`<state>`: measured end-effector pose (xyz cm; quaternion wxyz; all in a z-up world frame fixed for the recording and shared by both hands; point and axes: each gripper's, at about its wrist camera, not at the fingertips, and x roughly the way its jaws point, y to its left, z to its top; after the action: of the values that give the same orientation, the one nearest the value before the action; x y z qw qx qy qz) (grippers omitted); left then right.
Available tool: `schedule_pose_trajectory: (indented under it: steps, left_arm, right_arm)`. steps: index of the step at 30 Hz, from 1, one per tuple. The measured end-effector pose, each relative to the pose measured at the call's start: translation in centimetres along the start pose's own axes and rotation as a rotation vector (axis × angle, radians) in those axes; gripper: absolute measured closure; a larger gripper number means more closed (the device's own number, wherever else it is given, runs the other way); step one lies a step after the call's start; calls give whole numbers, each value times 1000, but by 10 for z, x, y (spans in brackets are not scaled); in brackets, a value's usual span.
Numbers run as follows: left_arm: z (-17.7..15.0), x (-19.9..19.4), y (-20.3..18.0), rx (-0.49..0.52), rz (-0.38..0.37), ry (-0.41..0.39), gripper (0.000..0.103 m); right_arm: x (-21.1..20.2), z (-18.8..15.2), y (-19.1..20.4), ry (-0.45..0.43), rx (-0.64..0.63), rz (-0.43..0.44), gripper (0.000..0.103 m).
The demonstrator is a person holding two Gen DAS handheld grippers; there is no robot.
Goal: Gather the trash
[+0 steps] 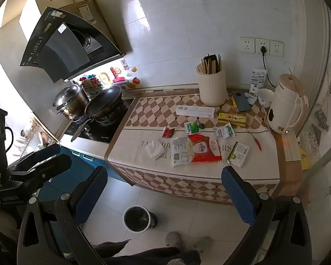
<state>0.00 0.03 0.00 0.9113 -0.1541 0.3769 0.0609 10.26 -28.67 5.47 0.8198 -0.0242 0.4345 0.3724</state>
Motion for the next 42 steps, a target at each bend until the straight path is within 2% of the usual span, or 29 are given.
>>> schedule_pose_trajectory:
  steps: [11,26,42]
  left_arm:
    - [2,-1,3,4,-1,-7,0]
    - [14,-10,2,22,-20,-9,0]
    - [7,-10,-8,25,-20,-17,0]
  right_arm:
    - [-4,-1,-8,3,0,-6,0]
    - [0,3,7,2,-3,2,0]
    - [-1,1,6,-1,-6,5,0]
